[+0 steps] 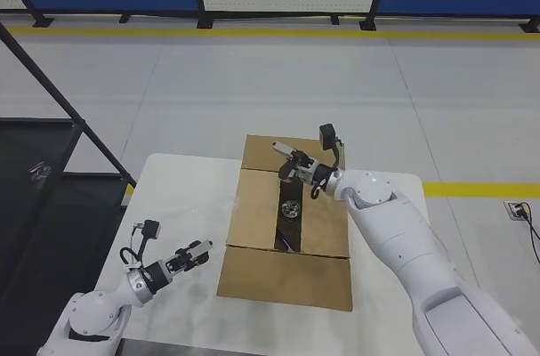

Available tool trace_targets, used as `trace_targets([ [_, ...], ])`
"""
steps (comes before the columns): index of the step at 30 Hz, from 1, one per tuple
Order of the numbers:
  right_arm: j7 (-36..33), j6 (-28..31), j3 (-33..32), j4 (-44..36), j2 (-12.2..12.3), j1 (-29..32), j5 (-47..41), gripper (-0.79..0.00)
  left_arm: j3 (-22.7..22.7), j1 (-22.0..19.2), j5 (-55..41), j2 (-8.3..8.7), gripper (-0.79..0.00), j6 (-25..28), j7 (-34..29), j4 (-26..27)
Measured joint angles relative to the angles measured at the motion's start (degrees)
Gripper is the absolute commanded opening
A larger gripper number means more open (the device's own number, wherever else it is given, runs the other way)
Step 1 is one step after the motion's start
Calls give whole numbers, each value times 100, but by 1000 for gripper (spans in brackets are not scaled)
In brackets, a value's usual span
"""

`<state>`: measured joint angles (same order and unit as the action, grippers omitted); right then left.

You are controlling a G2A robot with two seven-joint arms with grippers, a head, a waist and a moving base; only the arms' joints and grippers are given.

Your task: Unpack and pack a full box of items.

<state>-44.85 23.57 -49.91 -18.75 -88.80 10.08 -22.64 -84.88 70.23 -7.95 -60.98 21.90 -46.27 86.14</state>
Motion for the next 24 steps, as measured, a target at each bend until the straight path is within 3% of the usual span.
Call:
trace_targets([
  [12, -1430, -29, -348, -751, 478, 555, 366, 0, -253, 217, -386, 26, 0, 232, 261, 204],
  [24, -884, -1452, -165, -1697, 501, 929, 990, 0, -299, 328, -434, 38, 0, 423, 414, 445],
])
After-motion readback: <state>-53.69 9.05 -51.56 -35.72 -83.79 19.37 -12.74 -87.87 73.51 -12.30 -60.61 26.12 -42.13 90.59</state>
